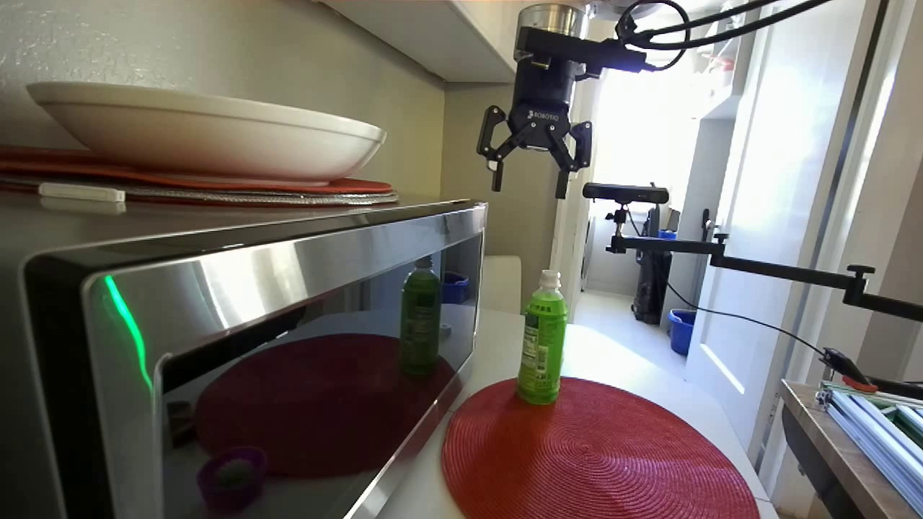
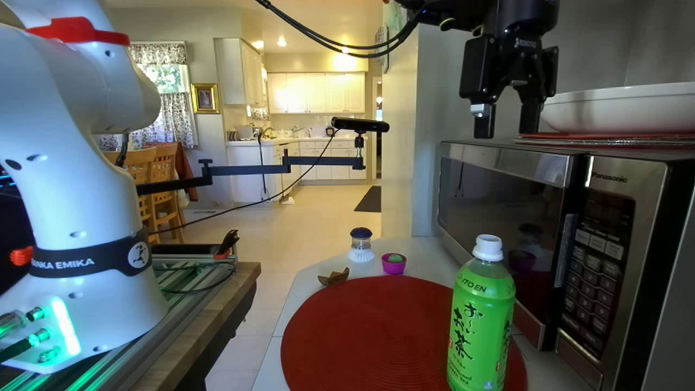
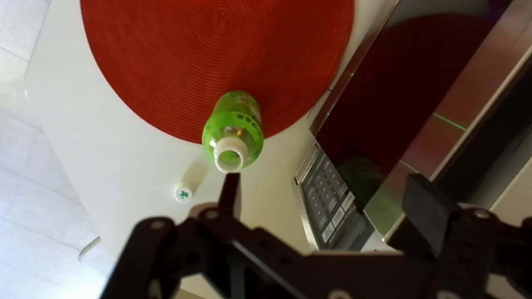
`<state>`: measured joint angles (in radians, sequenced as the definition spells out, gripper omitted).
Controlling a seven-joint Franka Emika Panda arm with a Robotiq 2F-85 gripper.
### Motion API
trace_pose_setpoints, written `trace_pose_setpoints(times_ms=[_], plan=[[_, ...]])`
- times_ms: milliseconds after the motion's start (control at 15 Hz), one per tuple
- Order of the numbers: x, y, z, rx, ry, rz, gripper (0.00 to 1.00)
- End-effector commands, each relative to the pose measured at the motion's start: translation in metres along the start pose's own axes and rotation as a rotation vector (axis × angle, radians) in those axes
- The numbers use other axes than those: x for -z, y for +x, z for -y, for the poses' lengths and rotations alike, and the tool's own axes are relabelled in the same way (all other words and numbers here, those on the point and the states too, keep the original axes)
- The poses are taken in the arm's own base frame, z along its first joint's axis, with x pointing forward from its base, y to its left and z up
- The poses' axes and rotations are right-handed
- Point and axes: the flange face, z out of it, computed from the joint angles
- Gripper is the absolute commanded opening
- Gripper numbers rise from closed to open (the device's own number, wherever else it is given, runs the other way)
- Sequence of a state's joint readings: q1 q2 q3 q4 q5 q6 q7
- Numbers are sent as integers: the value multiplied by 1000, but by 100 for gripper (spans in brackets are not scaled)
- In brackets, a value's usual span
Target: Open the door of the microwave
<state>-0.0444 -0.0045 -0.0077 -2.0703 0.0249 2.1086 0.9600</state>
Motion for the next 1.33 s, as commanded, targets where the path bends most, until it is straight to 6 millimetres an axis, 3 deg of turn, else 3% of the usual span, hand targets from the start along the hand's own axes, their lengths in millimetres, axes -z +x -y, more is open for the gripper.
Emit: trace_pose_setpoints(times_ms=[0, 400, 1267], plan=[[1, 0, 0, -1, -1, 1, 100], [0, 1, 8, -60, 10, 5, 100], [-11, 12, 35, -359, 17, -71, 100]])
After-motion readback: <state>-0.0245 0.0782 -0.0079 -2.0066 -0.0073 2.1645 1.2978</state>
